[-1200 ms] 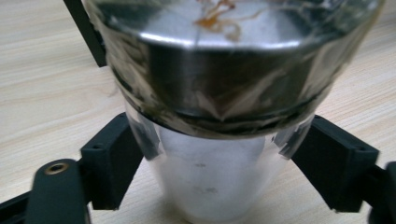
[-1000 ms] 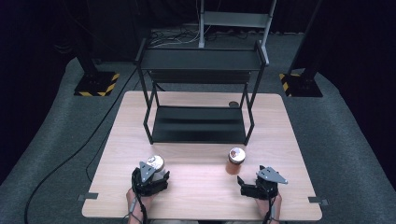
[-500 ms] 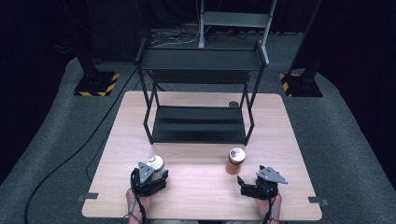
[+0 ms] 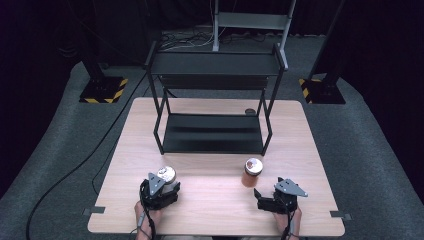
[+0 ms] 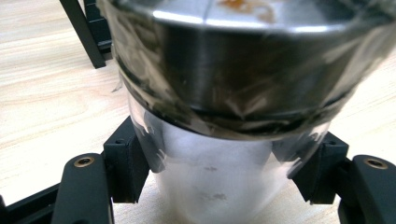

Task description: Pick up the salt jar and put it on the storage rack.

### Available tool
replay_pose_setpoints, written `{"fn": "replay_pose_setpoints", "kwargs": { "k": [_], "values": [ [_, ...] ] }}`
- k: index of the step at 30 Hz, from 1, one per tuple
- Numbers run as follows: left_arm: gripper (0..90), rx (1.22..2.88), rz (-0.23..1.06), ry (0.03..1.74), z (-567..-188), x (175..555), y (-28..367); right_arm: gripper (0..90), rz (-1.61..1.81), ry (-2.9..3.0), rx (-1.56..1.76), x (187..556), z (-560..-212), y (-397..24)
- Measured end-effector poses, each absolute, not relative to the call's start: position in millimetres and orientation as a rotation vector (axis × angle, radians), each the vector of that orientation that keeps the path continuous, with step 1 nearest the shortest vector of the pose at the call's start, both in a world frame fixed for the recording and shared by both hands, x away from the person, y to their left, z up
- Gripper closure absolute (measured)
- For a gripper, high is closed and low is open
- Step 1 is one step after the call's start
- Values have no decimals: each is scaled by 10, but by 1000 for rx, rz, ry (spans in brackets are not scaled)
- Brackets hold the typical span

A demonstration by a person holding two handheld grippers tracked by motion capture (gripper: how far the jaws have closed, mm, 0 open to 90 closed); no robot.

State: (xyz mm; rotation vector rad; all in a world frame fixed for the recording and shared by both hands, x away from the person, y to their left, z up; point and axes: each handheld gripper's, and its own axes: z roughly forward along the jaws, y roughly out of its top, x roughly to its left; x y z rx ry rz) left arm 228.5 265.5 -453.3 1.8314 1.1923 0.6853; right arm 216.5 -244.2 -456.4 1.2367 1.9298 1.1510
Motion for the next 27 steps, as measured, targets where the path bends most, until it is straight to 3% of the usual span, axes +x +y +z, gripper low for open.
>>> {"fn": "replay_pose_setpoints", "kwargs": {
  "k": [27],
  "values": [
    [311, 1857, 643, 1159, -4289, 2288, 2827, 0, 1149, 1932, 1236, 2168, -4562, -2440]
  ]
}}
